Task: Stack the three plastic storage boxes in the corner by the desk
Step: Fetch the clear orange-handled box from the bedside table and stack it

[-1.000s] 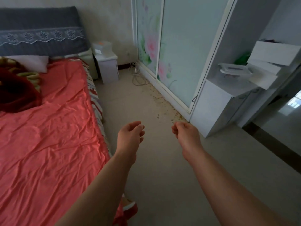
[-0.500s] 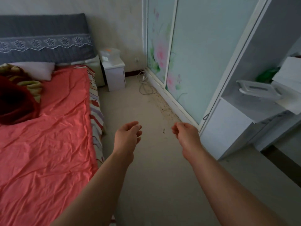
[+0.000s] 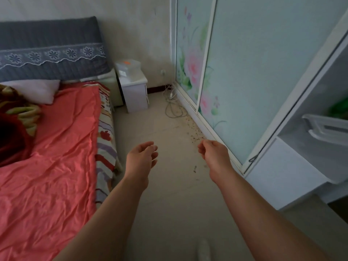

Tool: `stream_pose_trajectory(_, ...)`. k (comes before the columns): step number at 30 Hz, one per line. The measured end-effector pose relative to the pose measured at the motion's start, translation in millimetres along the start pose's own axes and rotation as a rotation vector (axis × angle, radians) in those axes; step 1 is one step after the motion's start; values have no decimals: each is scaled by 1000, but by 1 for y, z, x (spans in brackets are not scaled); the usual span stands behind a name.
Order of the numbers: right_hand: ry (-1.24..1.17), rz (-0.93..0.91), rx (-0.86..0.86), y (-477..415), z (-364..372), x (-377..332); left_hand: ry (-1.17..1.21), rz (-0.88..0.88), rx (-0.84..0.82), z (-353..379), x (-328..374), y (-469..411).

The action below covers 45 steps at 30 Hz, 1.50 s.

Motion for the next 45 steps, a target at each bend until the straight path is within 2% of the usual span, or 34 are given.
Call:
stream_pose_trajectory(10,78,0,-94,-216,7,-71,56,7,133,76,50,-177)
stream_pose_trajectory(17,170,20,-199,-350,37,-114,109,-16,233,108,89,-278)
stream_pose_trajectory(27,123,36,-242,-508,116,-152,139,5,302,96,141,-438)
stream_pose_trajectory(34,103,37,-229,-624,203,-204,115,2,299,65,213,-578)
stream_pose_trajectory(45,52,44,-287,-762,330,-257,115,49,339,16,302,-731)
Point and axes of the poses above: each hand's wrist, its own y-axis away from the middle knuckle, its own z-axis out of the palm, x = y × z, the point moved 7 cm from there along -y, towards the middle knuckle, and after that the axes turned 10 degrees about -x, right-handed, at the moved point
